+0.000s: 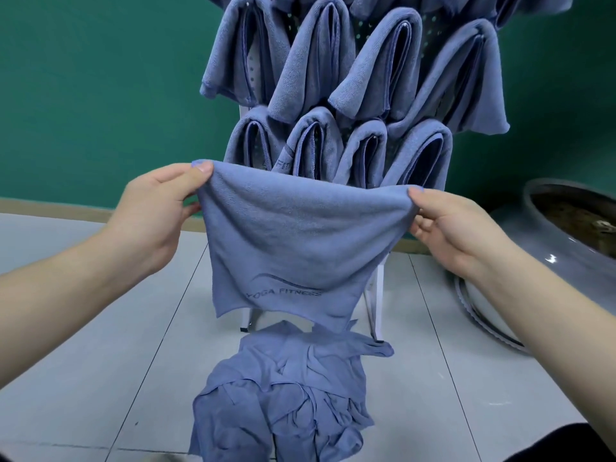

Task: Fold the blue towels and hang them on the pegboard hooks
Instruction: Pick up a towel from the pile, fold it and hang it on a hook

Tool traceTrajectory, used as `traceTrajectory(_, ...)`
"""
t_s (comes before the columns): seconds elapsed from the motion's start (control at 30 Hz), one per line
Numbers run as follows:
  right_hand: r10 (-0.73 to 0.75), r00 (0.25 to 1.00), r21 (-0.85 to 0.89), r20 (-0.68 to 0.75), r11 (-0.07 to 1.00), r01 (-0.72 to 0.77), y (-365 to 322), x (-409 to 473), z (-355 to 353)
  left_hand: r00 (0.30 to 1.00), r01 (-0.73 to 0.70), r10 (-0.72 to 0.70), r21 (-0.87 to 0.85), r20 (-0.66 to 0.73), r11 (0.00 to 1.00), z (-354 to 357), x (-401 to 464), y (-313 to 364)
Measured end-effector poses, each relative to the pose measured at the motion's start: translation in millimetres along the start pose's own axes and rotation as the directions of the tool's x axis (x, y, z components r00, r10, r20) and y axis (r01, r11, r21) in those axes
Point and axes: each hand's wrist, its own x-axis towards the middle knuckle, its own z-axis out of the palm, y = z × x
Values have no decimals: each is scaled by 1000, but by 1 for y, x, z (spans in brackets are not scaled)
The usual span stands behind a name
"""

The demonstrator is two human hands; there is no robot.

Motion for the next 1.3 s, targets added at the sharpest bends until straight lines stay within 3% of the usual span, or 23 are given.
traceTrajectory(0.17,-47,989,-2,-138,999,47,-5,4,-5,999,-9,9,-9,33,1000,1,0,-1)
traceTrajectory(0.4,-44,998,126,-45,991,49,-11,2,-2,996,-76,76,-5,40,997,4,-4,1)
traceTrajectory(0.57,-143,989,-10,40,990,143,-10,-3,-4,994,-106,105,16,35,994,7,-7,0)
traceTrajectory(0.7,-237,971,-133,33,962,239,-9,-4,-5,992,-112,113,13,-52,994,5,-8,-1)
traceTrajectory(0.87,-104,994,10,-31,995,104,-5,-1,-1,988,-105,105,5,-109,994,2,-6,0)
traceTrajectory(1.0,0,1000,103,-4,995,0,-7,-1,2,988,-109,111,26,-109,994,4,-7,-3)
traceTrajectory(1.3,-23,1000,59,-9,998,23,-8,-6,8,970,-135,151,94,-190,986,6,-9,-3)
